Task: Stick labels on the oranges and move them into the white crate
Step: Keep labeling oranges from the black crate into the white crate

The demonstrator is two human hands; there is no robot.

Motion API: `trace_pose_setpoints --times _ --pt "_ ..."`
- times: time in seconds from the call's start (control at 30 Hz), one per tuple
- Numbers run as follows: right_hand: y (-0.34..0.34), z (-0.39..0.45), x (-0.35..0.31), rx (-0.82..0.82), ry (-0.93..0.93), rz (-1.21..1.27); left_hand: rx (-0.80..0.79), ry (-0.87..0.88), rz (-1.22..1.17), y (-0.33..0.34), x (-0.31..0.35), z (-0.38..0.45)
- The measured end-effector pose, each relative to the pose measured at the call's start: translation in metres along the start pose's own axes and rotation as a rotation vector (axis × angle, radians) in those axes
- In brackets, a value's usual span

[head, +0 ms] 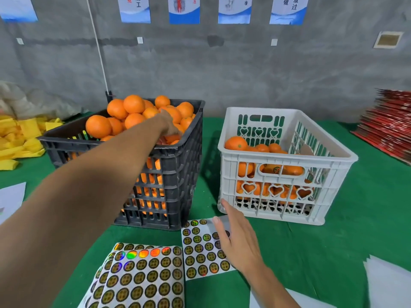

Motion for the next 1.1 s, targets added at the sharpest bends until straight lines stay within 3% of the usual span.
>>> trace_pose_setpoints --times 0.37,0.53,0.63,0.73,0.87,0.93,1.0,1.1 --pt "-0.001 -0.002 -0.001 0.003 -0.021 -0.045 0.035 0.021 -0.023 -0.002 0.009 0.0" --pt "-0.003 -0.002 -0.005 -0.005 -0.046 -0.098 0.407 0.125 0.354 -0.034 0.028 -0.033" --pt "-0.004 -0.003 -0.005 0.014 -0.058 -0.08 0.55 0.255 0.023 -0.042 0.034 -0.07" --pt "-0.005 -0.004 -0.006 0.018 -0.065 -0.064 0.407 0.47 -0.429 -0.021 0.037 -0.115" --pt "-0.006 -0.005 -0.004 0.027 -0.01 0.015 0.512 0.861 -0.405 0.011 0.049 -0.181" --pt "-0.01 -0.006 -0.002 0.056 0.025 0.086 0.49 1.008 -0.368 0.044 0.05 -0.2" --pt "-0.013 -0.006 -0.001 0.065 0.044 0.156 0.334 0.982 -0.368 0.092 0.043 -0.204" --pt "-0.013 -0.004 0.009 0.035 0.1 0.222 0.023 0.72 -0.588 0.178 0.017 -0.2"
Point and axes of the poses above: each hand's wrist, its own z-axis towards the middle knuckle, its own y-axis out of the palm, x = y × z, the point moved 5 cm from there along z, towards the middle knuckle, and after that the axes turned 3 degrees about y, right-handed, at the moved point
